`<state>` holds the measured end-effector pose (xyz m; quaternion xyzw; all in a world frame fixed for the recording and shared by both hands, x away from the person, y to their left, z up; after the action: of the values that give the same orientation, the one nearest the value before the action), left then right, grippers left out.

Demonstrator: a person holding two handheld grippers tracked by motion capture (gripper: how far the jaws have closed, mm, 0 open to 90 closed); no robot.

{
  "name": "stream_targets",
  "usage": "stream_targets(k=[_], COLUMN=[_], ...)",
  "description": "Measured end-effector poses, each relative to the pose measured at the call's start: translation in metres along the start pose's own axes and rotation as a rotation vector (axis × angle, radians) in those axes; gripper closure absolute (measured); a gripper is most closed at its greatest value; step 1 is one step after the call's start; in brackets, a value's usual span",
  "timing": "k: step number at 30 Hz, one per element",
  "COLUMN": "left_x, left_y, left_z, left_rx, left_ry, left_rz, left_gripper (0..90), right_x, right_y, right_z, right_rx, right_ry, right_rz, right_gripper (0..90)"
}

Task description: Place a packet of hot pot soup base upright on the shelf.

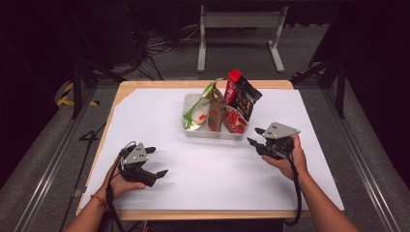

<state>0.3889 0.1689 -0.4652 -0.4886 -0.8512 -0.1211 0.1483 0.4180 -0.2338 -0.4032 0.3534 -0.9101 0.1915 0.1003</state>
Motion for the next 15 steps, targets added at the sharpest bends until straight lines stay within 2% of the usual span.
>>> stream_targets(k=[7, 9, 15], left_x=[0.000, 0.000, 0.000], left_y=[0.000, -0.001, -0.001], left_z=[0.000, 0.000, 0.000], left_rx=[-0.014, -0.017, -0.020], left_ry=[0.008, 0.009, 0.012], left_rz=[-0.004, -0.001, -0.002], left_gripper=[8.8, 7.6, 7.2], right_x=[0.008, 0.010, 0.015], right_y=[0.003, 0.004, 0.006], right_z=[0.004, 0.006, 0.012], right_rx=[0.020, 0.029, 0.048], right_ry=[0.002, 0.014, 0.032], right_rz=[-0.007, -0.010, -0.020], right_gripper=[46.5, 42.0, 36.1])
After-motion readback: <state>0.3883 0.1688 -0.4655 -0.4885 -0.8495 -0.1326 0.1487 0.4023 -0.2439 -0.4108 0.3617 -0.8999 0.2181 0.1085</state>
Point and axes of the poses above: each handheld gripper's, and its own axes: x roughly backward along the jaws, z roughly out of its underside, y roughly to its left, the point moved 4 cm from there along -x, roughly forward along the jaws, and after that the axes turned 14 degrees about -y, right-handed, at the moved point
